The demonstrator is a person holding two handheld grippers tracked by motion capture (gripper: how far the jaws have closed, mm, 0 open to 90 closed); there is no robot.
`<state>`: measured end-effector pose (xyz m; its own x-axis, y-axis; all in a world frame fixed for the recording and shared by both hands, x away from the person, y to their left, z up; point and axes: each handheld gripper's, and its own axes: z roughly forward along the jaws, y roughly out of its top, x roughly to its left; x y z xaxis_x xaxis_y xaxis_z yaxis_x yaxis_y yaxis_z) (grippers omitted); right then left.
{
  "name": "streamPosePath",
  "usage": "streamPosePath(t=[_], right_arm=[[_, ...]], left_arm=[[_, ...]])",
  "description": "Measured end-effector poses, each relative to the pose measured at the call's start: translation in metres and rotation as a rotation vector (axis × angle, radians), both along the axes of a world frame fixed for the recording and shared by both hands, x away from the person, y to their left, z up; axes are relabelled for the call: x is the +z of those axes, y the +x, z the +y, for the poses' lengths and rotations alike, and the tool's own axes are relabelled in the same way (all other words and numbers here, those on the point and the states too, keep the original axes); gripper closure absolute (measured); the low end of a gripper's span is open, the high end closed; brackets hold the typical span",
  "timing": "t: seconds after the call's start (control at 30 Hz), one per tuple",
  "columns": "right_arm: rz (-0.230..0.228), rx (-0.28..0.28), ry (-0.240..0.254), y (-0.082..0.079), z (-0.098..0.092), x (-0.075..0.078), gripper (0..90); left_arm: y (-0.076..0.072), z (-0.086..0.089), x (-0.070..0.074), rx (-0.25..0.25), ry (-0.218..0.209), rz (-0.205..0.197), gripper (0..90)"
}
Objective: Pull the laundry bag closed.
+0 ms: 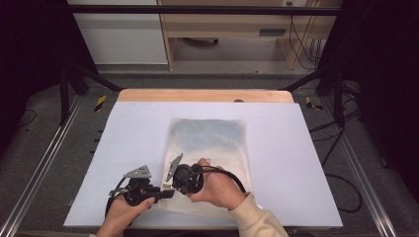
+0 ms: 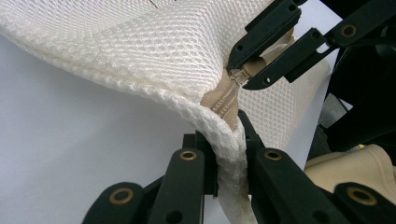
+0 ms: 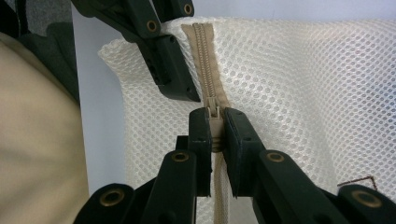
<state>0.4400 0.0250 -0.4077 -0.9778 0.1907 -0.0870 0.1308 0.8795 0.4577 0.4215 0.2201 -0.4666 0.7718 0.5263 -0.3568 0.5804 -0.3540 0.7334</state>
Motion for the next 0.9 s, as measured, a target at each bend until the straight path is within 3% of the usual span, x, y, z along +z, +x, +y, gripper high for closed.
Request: streamPosePath(t=[0.33, 0.6, 0.7, 0.9], right_arm=[[0.006, -0.014, 0.018, -0.0003, -0.0034, -0.0001, 81.9], [-0.008, -0.023, 0.036, -0.0035, -0.0069, 0.006, 81.9], [-0.018, -0.025, 0.03, -0.0036, -0.0072, 0.0067, 81.9], [0.002, -0.032, 0.025, 0.0004, -0.0095, 0.0018, 81.9]], left_arm=[[-0.0009, -0.0029, 0.0006, 0.0, 0.017, -0.023, 84.3], [-0.0021, -0.0036, 0.0021, 0.011, -0.013, -0.031, 84.3], [-0.003, -0.0051, 0.0022, 0.012, -0.004, -0.041, 84.3], [-0.0015, -0.0055, 0.0011, 0.004, 0.003, -0.039, 84.3]])
